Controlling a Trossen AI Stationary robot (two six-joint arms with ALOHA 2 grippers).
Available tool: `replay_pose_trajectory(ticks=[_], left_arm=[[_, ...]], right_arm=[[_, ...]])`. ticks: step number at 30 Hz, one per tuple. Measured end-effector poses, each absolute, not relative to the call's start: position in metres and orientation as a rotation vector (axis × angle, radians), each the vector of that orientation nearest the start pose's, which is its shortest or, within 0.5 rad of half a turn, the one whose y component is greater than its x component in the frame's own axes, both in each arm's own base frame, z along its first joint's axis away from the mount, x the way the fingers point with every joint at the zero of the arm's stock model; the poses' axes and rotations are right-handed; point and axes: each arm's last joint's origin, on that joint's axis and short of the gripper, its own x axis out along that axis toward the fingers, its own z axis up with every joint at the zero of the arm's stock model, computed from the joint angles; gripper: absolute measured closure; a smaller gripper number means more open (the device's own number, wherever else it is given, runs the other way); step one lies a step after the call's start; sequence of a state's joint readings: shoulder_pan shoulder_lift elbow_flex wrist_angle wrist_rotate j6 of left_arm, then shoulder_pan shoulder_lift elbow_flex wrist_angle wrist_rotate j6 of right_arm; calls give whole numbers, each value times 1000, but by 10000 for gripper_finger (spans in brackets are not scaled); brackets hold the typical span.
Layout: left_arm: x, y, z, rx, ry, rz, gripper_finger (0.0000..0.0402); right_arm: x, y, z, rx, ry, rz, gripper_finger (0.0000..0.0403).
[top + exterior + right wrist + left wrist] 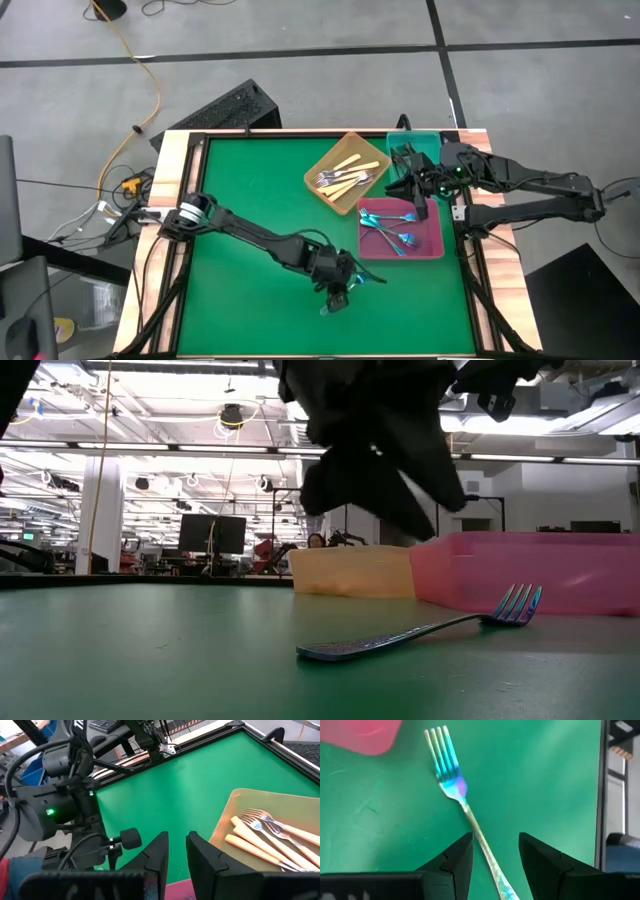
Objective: Sort silverware by color (type)
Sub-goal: Put the blue fork into the pink bin
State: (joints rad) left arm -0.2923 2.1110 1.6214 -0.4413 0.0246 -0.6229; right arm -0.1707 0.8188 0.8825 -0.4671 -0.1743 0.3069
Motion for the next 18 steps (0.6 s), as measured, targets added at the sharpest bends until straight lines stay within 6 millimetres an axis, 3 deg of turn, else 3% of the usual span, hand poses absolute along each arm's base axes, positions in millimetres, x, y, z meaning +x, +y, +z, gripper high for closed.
replay_pose_trajectory(ticks=[9,13,18], left_arm=[[445,-114,189,-359,946,36,259],[444,-118,176,-328,971,68,259],[444,-138,161,-329,965,68,259]], right_arm=[[168,-23,335,411,368,-163,310],[169,-17,335,434,357,-207,310],[172,-8,336,433,333,-228,310]])
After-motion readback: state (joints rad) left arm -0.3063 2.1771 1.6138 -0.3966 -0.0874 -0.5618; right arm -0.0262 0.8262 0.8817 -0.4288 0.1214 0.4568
